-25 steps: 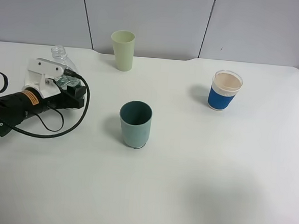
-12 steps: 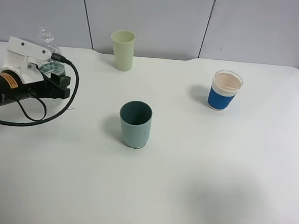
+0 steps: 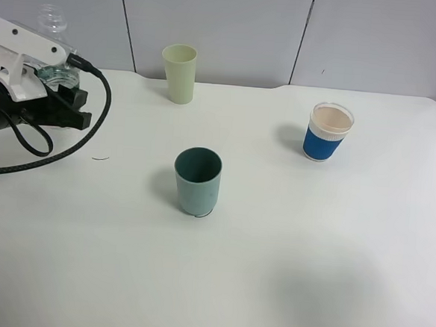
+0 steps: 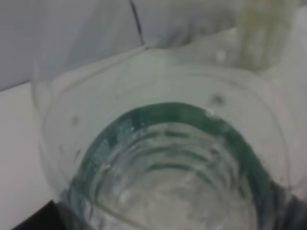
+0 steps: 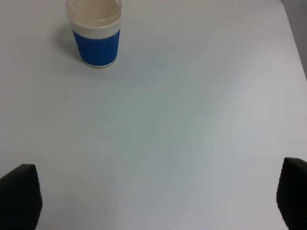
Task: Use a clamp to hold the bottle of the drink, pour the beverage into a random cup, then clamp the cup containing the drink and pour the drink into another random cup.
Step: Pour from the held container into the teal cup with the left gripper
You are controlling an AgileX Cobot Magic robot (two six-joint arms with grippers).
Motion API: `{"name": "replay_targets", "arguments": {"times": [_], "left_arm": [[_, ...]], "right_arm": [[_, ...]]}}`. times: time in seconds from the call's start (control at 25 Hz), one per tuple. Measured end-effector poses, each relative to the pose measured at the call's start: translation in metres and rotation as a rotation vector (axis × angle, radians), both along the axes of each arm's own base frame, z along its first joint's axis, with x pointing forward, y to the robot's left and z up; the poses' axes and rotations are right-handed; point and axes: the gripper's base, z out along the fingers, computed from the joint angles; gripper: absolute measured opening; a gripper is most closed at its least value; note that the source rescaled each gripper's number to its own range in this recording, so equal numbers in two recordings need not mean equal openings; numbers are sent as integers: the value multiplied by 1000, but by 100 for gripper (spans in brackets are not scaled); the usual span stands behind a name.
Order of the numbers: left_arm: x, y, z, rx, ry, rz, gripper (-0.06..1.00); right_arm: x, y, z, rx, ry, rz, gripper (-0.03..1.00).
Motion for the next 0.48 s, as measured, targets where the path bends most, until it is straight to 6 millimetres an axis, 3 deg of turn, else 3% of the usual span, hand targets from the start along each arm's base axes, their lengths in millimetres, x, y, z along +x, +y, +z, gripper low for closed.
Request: {"name": "replay_targets", "arguments": {"times": [0.48], "left_arm": [[-30, -50, 2, 320, -29, -68, 10]], "right_arm": [[0, 0, 0, 0, 0, 0, 100]]}}
